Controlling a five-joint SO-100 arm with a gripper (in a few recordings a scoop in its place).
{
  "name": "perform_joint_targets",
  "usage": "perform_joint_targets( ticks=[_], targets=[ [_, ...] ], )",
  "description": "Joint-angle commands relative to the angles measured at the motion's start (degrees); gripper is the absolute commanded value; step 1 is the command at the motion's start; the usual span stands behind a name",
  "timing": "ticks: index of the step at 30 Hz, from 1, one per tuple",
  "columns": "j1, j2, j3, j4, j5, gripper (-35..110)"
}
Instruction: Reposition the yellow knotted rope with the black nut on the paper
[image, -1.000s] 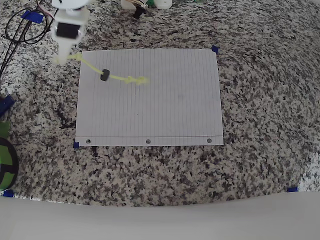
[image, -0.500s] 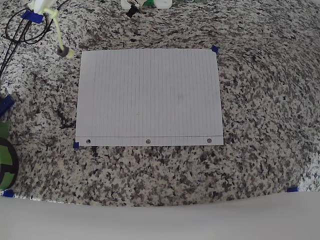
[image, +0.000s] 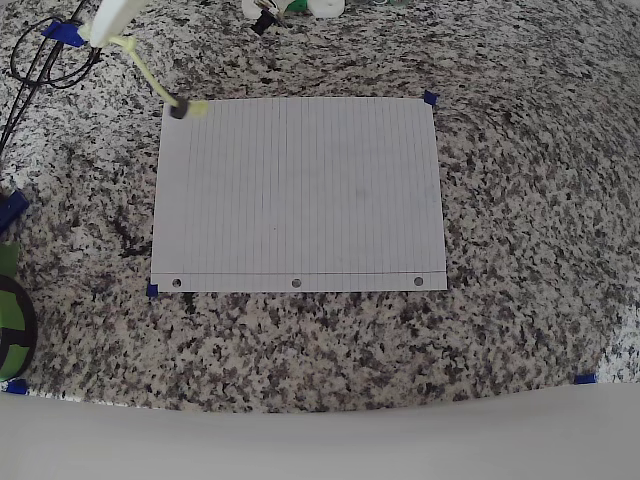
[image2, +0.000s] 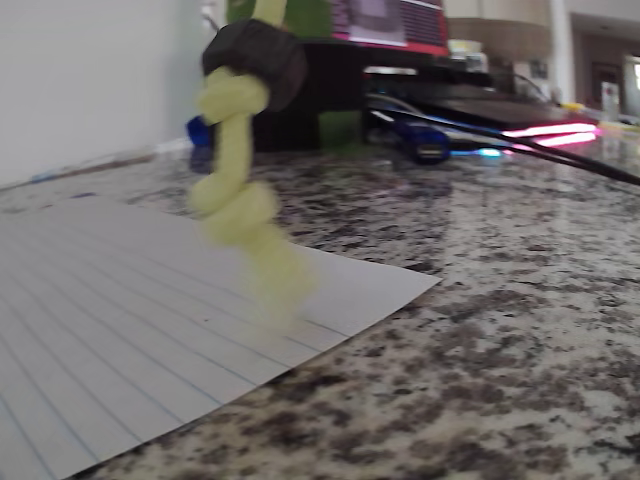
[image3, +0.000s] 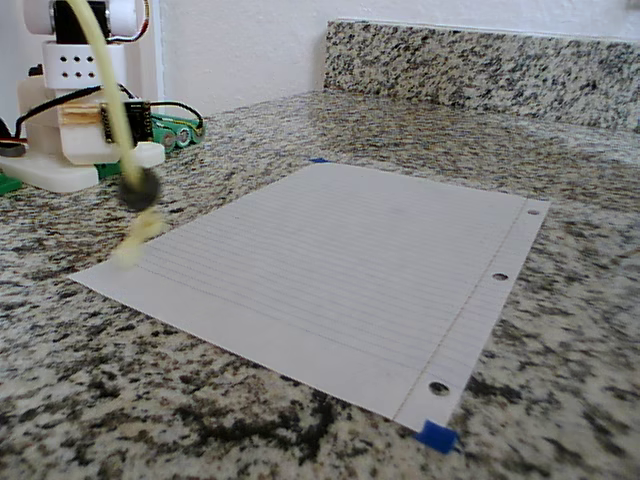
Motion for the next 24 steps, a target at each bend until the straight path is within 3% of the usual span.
perform_joint_targets(
  ticks=[1,6,16,24],
  targets=[
    [4.39,4.22,-0.70,-1.67,-2.29,0],
    [5.27,4.22,0.26,1.23,-0.97,0],
    [-12.57,0.26,9.14,-2.72,4.39,0],
    [-26.37,5.89,15.47,-3.08,14.15,0]
  ],
)
